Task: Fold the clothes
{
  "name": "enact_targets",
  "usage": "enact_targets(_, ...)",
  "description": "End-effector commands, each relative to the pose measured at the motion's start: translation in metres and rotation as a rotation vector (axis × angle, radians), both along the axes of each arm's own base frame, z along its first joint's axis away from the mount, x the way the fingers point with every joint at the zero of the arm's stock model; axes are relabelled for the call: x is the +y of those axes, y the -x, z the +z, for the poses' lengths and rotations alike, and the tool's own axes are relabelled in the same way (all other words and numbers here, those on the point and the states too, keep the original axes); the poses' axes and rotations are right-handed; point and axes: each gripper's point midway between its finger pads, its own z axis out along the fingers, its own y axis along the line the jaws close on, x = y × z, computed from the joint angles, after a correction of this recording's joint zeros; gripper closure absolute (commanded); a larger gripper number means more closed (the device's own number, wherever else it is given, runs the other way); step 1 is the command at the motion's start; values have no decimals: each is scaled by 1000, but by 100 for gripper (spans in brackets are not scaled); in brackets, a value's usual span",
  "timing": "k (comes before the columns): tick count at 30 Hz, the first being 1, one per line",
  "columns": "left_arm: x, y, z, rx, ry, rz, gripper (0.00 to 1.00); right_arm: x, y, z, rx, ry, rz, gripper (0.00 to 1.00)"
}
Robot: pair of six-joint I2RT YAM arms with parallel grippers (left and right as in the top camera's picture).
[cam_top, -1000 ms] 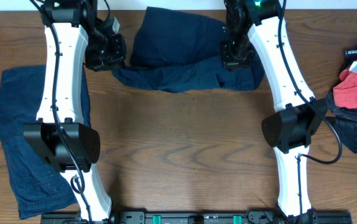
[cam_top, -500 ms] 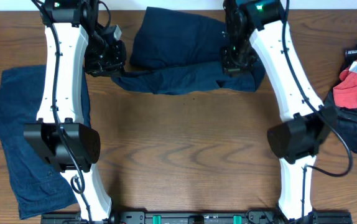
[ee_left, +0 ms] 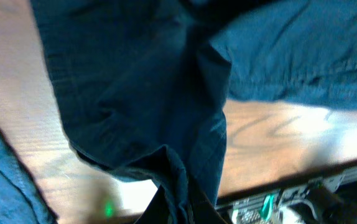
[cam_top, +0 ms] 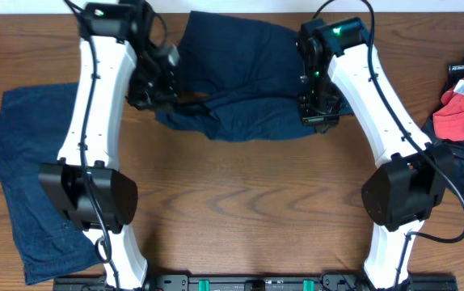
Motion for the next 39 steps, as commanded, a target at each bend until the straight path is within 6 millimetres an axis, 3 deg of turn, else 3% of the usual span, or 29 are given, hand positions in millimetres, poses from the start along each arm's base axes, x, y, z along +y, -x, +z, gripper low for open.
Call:
enact_targets(1,-3,31,-5,95,-12,-11,94,-2,10,-6,14,31,-2,99)
enact_targets(14,17,91,-75,154,-112,68,94,8,58,-78,185,28,7,99)
enact_targets(18,19,96,-102,160,-123,67,94,6,76,-100,223,60,11,99)
enact_targets(22,26,98,-121,149,-162,78,94,-13,91,-117,254,123,-25,99)
enact_targets(30,31,103,-130,160,-189,93,94,-55,106,-137,300,189,-198,98)
enact_targets(39,30,97,-132,137,-184,96,94,-82,101,-142,304,167,-318,98)
